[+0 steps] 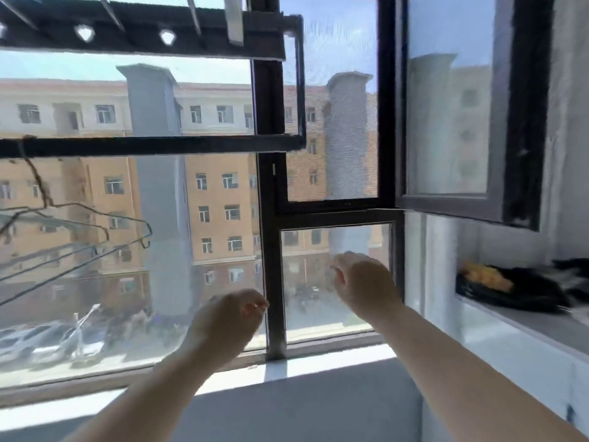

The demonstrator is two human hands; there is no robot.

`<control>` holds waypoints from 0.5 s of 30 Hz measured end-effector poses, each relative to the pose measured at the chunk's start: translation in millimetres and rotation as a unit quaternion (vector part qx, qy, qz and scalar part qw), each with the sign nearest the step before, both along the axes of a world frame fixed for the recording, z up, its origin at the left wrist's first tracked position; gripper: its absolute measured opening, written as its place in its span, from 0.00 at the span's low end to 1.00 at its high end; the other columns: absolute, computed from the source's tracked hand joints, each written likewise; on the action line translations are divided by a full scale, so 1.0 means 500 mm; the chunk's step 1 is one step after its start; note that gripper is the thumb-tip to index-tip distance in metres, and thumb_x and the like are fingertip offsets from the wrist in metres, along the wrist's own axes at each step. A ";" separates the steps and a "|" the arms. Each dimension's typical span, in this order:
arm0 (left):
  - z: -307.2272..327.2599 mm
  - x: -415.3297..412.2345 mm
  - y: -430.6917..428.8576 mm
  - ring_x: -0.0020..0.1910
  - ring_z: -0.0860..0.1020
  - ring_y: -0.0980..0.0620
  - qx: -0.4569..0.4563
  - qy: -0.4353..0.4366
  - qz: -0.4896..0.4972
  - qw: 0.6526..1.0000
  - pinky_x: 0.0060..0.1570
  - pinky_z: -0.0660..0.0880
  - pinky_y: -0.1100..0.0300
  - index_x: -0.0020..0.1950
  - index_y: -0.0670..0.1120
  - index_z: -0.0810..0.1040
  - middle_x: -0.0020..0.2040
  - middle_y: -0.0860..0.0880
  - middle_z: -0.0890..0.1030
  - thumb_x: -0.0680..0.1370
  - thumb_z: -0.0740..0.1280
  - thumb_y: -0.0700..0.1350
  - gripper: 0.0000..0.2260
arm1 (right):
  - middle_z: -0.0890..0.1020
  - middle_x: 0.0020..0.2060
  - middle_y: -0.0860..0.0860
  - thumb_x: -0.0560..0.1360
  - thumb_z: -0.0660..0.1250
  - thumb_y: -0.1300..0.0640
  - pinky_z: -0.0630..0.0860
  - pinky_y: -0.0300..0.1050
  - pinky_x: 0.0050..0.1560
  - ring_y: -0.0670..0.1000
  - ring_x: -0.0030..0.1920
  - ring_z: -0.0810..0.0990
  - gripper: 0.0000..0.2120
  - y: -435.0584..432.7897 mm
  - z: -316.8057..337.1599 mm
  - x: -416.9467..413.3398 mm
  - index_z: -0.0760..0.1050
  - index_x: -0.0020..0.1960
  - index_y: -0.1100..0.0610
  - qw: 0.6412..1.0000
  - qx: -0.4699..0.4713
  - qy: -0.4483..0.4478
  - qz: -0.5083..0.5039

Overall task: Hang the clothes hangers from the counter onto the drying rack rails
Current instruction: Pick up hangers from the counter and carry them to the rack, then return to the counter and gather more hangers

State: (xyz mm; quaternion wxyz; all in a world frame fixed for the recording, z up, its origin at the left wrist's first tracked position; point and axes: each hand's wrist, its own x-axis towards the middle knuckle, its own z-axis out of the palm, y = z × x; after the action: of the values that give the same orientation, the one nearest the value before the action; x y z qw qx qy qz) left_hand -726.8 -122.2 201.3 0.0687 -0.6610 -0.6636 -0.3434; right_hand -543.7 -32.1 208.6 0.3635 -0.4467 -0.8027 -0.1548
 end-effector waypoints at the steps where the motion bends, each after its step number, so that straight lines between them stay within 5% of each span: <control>1: -0.013 0.039 0.015 0.49 0.80 0.52 -0.007 0.001 -0.009 1.000 0.47 0.74 0.63 0.53 0.53 0.80 0.48 0.51 0.84 0.78 0.61 0.47 0.09 | 0.81 0.46 0.55 0.76 0.60 0.62 0.76 0.45 0.47 0.57 0.46 0.80 0.10 0.016 -0.019 0.054 0.78 0.52 0.60 0.999 -0.028 0.010 -0.023; 6: -0.058 0.249 0.107 0.46 0.81 0.51 -0.028 -0.044 -0.070 0.996 0.43 0.72 0.62 0.50 0.51 0.81 0.44 0.51 0.83 0.77 0.62 0.45 0.08 | 0.78 0.54 0.53 0.78 0.54 0.60 0.69 0.43 0.48 0.55 0.55 0.75 0.13 0.066 -0.102 0.329 0.75 0.56 0.58 0.986 -0.106 0.047 -0.123; 10: -0.095 0.440 0.189 0.29 0.73 0.57 -0.049 -0.084 -0.132 0.986 0.31 0.67 0.64 0.44 0.54 0.80 0.28 0.58 0.74 0.77 0.62 0.45 0.08 | 0.76 0.56 0.53 0.79 0.53 0.58 0.63 0.42 0.43 0.55 0.56 0.74 0.12 0.098 -0.154 0.573 0.73 0.57 0.57 0.964 -0.148 0.026 -0.217; 15: -0.165 0.675 0.277 0.29 0.73 0.57 -0.102 -0.081 -0.219 0.967 0.29 0.66 0.67 0.33 0.61 0.69 0.25 0.57 0.73 0.77 0.62 0.45 0.15 | 0.78 0.50 0.53 0.78 0.54 0.59 0.67 0.43 0.43 0.54 0.51 0.75 0.10 0.090 -0.222 0.867 0.74 0.51 0.57 0.920 -0.168 0.014 -0.353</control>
State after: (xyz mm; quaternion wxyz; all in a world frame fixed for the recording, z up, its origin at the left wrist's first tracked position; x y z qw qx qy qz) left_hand -389.2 16.0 118.7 -0.1301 -0.7639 -0.5373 -0.3330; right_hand -110.2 12.9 97.7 0.2164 -0.7579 -0.6016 -0.1298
